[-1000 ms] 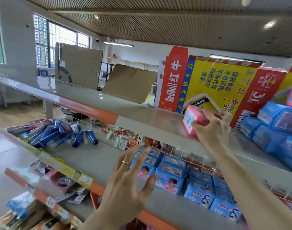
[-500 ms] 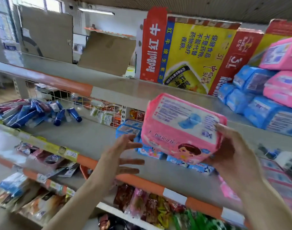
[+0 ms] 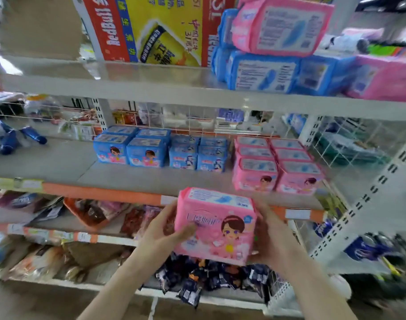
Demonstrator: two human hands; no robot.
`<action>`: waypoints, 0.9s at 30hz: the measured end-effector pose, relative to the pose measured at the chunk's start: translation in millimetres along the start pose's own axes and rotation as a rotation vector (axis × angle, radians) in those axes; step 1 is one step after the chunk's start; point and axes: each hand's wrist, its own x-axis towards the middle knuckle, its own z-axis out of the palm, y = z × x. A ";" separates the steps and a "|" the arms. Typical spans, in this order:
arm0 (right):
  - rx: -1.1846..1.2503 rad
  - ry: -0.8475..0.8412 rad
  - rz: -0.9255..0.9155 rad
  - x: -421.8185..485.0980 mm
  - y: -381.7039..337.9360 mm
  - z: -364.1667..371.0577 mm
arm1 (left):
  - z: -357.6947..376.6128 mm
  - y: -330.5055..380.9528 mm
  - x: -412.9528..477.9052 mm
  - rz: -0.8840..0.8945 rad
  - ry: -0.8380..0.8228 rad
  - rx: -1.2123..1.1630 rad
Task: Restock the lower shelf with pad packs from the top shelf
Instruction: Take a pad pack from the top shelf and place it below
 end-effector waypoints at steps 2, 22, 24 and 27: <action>-0.031 0.000 -0.021 -11.2 14.6 -25.4 | 28.3 -7.6 -4.7 -0.061 0.068 -0.038; -0.426 0.150 0.092 -60.0 69.0 -145.8 | 160.0 0.9 -23.3 -0.452 0.092 0.175; -0.431 0.140 0.090 -65.0 64.2 -145.0 | 161.8 0.5 -23.0 -0.453 0.097 0.203; -0.438 0.128 0.041 -63.4 64.0 -146.5 | 161.9 0.7 -23.3 -0.434 0.108 0.202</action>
